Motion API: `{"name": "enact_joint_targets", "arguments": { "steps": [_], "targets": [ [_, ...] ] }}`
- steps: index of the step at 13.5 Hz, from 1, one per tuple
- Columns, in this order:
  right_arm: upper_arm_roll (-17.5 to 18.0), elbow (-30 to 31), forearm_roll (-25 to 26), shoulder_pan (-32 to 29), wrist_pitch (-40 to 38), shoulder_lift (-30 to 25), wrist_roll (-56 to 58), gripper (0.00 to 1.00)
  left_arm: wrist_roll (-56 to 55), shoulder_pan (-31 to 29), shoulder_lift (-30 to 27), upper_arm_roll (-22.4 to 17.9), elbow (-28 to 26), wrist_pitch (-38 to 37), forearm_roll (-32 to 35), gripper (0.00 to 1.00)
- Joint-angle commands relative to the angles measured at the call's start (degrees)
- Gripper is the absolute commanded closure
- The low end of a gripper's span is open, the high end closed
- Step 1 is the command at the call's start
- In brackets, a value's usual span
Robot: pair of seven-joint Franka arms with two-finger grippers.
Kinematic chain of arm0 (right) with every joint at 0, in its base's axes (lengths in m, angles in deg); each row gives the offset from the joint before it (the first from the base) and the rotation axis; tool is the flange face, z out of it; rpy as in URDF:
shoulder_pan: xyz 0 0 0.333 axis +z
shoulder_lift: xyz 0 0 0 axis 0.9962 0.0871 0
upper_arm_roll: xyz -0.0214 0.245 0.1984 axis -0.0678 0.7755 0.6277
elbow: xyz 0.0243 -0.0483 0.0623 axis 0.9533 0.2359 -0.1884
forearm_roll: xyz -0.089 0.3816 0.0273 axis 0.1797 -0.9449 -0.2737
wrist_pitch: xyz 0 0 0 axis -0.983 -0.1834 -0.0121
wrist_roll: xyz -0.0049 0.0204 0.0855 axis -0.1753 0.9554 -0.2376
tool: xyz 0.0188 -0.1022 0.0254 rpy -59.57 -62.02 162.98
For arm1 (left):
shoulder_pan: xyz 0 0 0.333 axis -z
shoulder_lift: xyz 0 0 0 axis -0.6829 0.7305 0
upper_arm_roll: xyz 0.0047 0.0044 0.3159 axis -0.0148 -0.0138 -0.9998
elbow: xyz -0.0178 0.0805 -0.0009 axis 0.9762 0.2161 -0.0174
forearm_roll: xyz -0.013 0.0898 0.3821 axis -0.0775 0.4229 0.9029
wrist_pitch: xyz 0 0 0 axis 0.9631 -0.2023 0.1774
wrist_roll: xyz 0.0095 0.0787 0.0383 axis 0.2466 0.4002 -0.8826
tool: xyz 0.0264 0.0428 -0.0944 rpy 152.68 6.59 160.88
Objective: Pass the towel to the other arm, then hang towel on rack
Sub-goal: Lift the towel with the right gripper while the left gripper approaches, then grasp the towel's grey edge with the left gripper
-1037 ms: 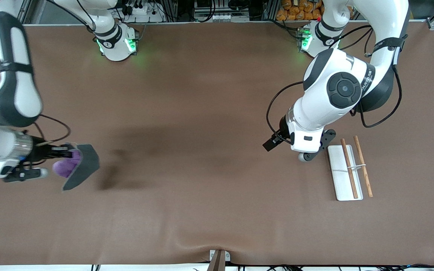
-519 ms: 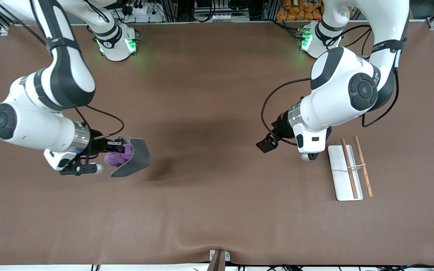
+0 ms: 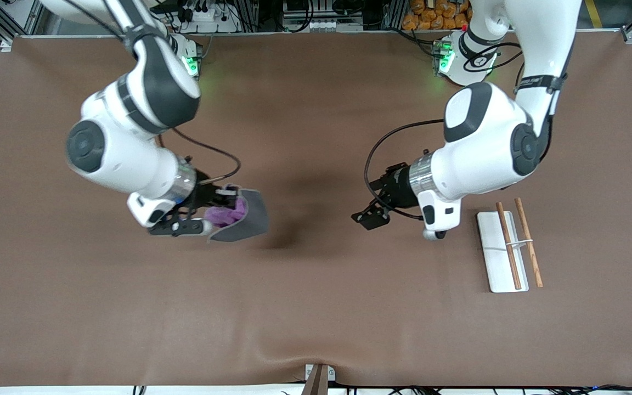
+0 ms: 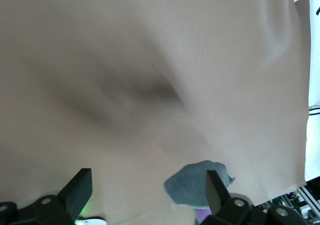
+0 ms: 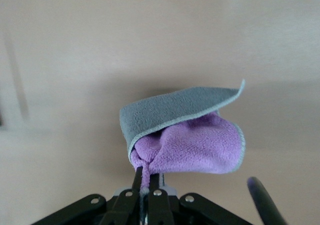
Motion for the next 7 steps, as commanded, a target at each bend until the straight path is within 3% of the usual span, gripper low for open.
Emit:
{"name": "enact_joint_targets", "arguments": {
  "steps": [1,7],
  "targets": [
    [-0.8,-1.3,-1.3,2.2,0.9,-0.1,-5.1,1.00,-1.3,2.5,1.8,-0.1,0.5,5.5,-2.5,0.00],
    [-0.8,-2.7,-1.5,5.9,5.5,0.5,-11.3,1.00,-3.5,7.0,4.8,-0.1,0.5,12.1,-3.5,0.00]
  ]
}}
